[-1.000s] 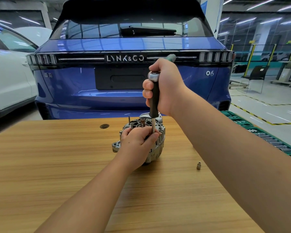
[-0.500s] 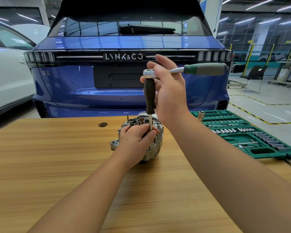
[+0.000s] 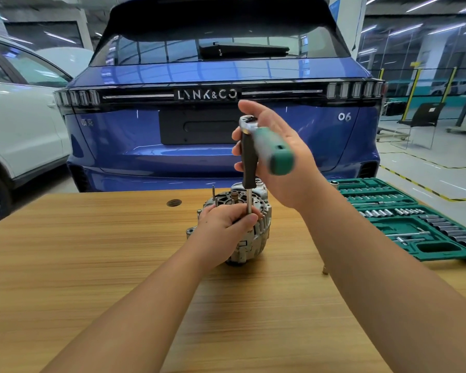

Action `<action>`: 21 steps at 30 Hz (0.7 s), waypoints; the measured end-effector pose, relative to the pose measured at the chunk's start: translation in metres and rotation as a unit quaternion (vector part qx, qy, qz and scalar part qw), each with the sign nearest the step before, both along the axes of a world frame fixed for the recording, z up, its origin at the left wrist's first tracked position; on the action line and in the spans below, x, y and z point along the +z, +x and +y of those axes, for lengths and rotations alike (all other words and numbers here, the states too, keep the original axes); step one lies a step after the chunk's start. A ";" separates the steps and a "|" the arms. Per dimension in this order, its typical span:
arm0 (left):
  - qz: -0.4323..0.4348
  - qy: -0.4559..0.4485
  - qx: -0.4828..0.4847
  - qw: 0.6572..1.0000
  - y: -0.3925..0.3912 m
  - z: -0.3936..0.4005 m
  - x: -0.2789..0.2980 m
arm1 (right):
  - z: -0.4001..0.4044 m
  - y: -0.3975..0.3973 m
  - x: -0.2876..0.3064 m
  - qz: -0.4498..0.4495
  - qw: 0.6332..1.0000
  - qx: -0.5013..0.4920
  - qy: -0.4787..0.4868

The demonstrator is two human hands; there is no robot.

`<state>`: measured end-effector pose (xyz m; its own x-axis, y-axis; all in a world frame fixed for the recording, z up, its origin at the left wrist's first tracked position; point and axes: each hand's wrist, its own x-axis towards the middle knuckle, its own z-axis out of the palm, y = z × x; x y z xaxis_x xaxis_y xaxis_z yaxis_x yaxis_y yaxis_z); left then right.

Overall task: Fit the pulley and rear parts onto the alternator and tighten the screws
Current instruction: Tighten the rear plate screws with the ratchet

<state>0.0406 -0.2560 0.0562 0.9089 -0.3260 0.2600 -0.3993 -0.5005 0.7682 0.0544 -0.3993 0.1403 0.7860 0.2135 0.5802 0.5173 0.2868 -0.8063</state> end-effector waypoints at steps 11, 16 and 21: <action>-0.009 0.015 -0.002 1.000 0.008 0.002 -0.004 | 0.013 0.007 0.003 0.110 0.990 -0.019 0.089; -0.008 0.022 -0.013 1.000 0.012 0.006 -0.006 | 0.014 0.009 -0.009 0.029 0.992 0.032 0.120; 0.000 0.025 -0.001 1.000 0.013 0.007 -0.006 | 0.022 0.013 -0.017 -0.127 0.987 -0.056 0.083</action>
<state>0.0534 -0.2490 0.0501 0.9081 -0.3413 0.2427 -0.4004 -0.5377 0.7420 0.0671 -0.3769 0.1230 0.6232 0.0193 0.7818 0.7329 0.3344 -0.5925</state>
